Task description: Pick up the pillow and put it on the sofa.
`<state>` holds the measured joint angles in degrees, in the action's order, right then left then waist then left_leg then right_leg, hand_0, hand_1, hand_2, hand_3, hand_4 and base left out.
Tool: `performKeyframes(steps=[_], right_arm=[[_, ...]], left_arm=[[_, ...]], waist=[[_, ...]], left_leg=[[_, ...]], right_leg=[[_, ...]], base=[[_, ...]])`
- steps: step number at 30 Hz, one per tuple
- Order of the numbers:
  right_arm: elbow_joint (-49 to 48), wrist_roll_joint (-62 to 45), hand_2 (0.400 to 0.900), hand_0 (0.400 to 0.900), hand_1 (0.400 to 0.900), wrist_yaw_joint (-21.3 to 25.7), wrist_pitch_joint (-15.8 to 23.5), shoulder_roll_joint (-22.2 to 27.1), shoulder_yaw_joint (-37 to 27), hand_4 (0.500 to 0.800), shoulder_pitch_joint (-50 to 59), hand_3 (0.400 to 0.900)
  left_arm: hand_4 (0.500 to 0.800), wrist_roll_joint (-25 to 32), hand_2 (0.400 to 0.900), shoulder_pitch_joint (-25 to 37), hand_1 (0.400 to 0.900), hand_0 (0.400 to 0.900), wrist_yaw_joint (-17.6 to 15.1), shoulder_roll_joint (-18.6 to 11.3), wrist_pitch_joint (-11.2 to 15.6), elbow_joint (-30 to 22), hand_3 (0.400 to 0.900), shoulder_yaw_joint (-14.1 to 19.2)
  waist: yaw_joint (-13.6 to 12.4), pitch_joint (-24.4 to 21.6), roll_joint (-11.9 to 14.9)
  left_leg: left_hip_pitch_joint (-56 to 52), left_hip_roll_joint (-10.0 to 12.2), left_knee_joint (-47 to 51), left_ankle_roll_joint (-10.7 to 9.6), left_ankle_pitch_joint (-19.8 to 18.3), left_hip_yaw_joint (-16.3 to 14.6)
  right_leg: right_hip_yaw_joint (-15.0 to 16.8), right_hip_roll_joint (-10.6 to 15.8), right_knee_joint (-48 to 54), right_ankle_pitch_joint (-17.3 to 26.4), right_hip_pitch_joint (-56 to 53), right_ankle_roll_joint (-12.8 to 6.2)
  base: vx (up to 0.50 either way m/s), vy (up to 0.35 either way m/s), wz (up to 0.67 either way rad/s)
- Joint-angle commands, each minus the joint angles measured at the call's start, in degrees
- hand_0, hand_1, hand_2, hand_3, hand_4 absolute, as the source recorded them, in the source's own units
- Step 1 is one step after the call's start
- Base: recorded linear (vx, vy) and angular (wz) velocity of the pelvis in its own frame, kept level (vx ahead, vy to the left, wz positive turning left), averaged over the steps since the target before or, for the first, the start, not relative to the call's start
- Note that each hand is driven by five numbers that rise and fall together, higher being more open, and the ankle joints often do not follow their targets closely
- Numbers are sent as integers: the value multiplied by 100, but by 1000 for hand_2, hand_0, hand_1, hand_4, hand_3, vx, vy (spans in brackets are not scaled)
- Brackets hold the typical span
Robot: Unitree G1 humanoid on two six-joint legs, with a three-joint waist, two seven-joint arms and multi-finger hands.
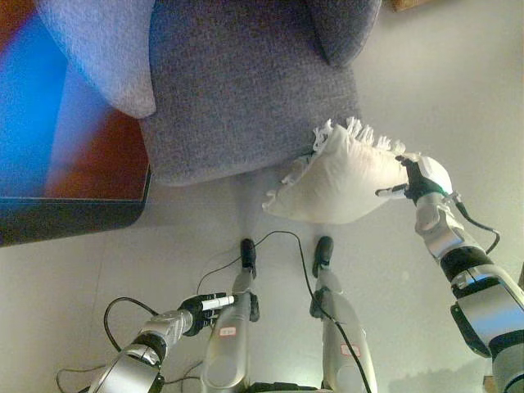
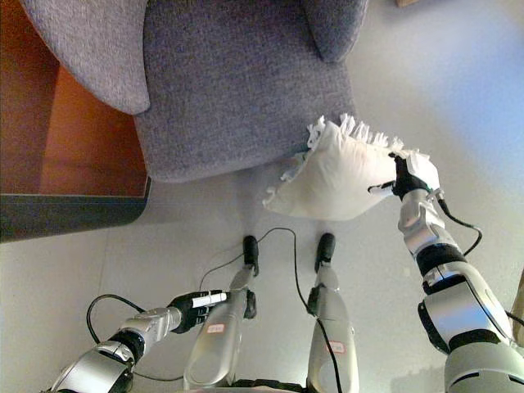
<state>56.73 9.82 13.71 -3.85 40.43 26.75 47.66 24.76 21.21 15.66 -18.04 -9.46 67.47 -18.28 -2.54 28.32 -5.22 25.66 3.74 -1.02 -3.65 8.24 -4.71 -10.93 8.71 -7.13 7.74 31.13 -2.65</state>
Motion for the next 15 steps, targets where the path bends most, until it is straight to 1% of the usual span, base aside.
performKeyframes(steps=[1,5,10,13,15], right_arm=[[-365,36,900,900,900,180,-161,806,233,800,584,900],[-439,13,900,900,900,134,-213,871,326,800,844,900],[-573,62,900,900,900,46,-276,895,497,800,1314,900],[-623,68,900,900,900,108,-294,899,603,800,1544,900],[-720,55,900,900,900,151,-421,900,687,800,1753,900]], left_arm=[[800,266,900,-273,900,900,-27,-36,-204,183,900,-123],[800,382,900,-271,900,900,26,8,-243,105,900,-193],[800,605,900,-303,900,900,80,67,-225,28,900,-228],[800,739,900,-348,900,900,61,92,-262,-18,900,-248],[800,847,900,-390,900,900,63,92,-265,-16,900,-251]], waist=[[-52,147,-27],[-56,147,-112],[-101,147,-240],[-135,147,-303],[-152,147,-340]], left_leg=[[819,-342,-726,143,-333,63],[1060,-347,-891,143,-353,42],[1349,-334,-1054,136,-341,71],[1454,-334,-1074,132,-320,99],[1551,-331,-1130,133,-321,110]], right_leg=[[-66,-185,-1241,-887,648,-141],[-48,-159,-1415,-950,895,-109],[11,-127,-1660,-1031,1222,-76],[54,-124,-1709,-1046,1343,-71],[92,-128,-1793,-1078,1449,-54]], base=[[-31,68,7],[-37,74,3],[-26,86,-1],[-4,78,-1],[3,65,2]])
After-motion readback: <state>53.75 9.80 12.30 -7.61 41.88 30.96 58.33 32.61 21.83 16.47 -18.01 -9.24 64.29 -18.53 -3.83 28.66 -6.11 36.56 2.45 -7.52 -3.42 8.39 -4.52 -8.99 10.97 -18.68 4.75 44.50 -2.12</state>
